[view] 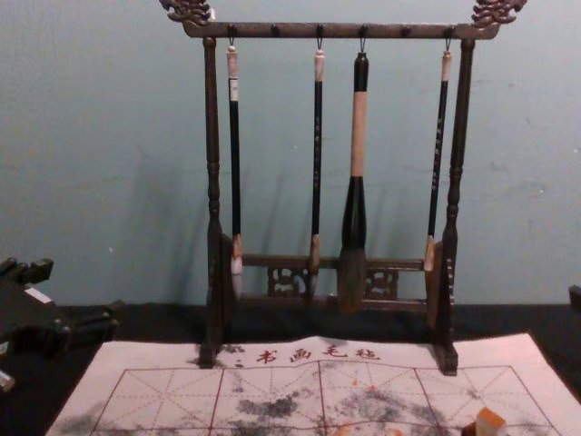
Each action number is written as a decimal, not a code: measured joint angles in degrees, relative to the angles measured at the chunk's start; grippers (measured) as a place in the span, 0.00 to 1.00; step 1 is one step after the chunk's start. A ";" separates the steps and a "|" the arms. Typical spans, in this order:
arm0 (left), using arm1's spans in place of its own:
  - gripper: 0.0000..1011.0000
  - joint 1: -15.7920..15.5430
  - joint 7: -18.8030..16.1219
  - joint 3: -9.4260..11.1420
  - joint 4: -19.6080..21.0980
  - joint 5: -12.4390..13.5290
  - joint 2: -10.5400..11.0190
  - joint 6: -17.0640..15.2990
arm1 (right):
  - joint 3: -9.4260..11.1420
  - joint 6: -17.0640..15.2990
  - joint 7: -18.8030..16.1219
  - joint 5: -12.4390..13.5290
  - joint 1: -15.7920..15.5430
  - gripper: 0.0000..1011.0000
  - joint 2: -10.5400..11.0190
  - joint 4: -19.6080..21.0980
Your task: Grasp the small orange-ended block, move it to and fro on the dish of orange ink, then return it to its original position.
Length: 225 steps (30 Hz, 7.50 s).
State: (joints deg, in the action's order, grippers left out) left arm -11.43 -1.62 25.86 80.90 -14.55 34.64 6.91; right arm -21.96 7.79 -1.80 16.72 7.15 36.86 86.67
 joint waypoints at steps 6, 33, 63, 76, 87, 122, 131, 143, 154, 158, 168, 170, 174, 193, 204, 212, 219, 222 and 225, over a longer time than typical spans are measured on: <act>0.99 0.00 0.00 0.00 0.00 0.00 0.00 0.00 | 1.31 1.79 -3.69 1.63 -4.08 0.99 2.27 4.65; 0.99 0.00 0.00 0.00 0.00 0.00 0.00 0.00 | -1.58 4.41 -18.55 1.68 -7.83 0.99 2.42 6.14; 0.99 0.00 0.00 0.00 0.00 0.00 0.00 0.00 | -1.83 0.28 -23.41 -2.31 -2.93 0.99 -4.07 -1.31; 0.99 0.00 0.00 0.00 0.00 0.00 0.00 0.00 | -1.06 -0.79 -24.82 -3.45 -2.07 0.99 -5.89 -3.05; 0.99 0.00 0.00 0.00 0.00 0.00 0.00 0.00 | -0.47 -0.85 -24.96 -3.78 -1.97 0.99 -6.61 -3.41; 0.99 0.00 0.00 0.00 0.00 0.00 0.00 0.00 | -0.70 -0.79 -24.90 -3.68 -1.99 0.21 -6.40 -3.30; 0.99 0.00 0.00 0.00 0.00 0.00 0.00 0.00 | -0.70 -0.78 -24.89 -3.67 -1.99 0.10 -6.40 -3.29; 0.99 0.00 0.00 0.00 0.00 0.00 0.00 0.00 | -0.70 -0.79 -24.90 -3.68 -1.99 0.10 -6.40 -3.30; 0.99 0.00 0.00 0.00 0.00 0.00 0.00 0.00 | 1.33 -2.12 -24.77 -3.68 -2.74 0.10 -7.29 -2.13; 0.99 0.00 0.00 0.00 0.00 0.00 0.00 0.00 | 2.04 -2.48 -24.89 -3.33 -2.96 0.10 -7.47 -1.58; 0.99 0.00 0.00 0.00 0.00 0.00 0.00 0.00 | 4.25 -3.03 -25.42 -1.24 -3.76 0.10 -7.13 1.45; 0.99 0.00 0.00 0.00 0.00 0.00 0.00 0.00 | 4.70 -3.08 -25.64 -0.55 -3.93 0.10 -7.00 2.22; 0.99 0.00 0.00 0.00 0.00 0.00 0.00 0.00 | 5.16 -3.52 -26.33 0.82 -3.95 0.10 -6.83 3.22; 0.99 0.00 0.00 0.00 0.00 0.00 0.00 0.00 | -0.36 -8.07 -30.12 3.63 -1.23 0.10 -6.00 5.30; 0.99 0.00 0.00 0.00 0.00 0.01 0.00 0.00 | -5.12 -8.98 -32.39 2.00 -0.18 0.10 -4.39 6.49; 0.99 0.00 0.00 0.00 0.00 0.00 0.00 0.00 | -7.62 -9.04 -33.71 1.33 0.89 0.10 -3.96 6.43; 0.99 0.00 0.00 0.00 0.00 0.00 0.00 0.00 | -9.27 -9.31 -34.07 0.82 2.05 0.10 -4.44 5.08; 0.99 0.00 0.00 0.00 0.00 0.00 0.00 0.00 | -9.99 -9.44 -34.07 0.44 2.67 0.10 -4.81 4.23; 0.99 0.00 0.00 0.00 0.00 0.00 0.00 0.00 | -10.60 -9.47 -33.99 -0.05 3.20 0.10 -5.17 3.38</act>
State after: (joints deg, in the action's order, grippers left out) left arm -11.43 -1.62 25.86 80.90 -14.55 34.65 6.91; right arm -32.56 -1.68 -35.79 16.67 10.34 31.68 90.06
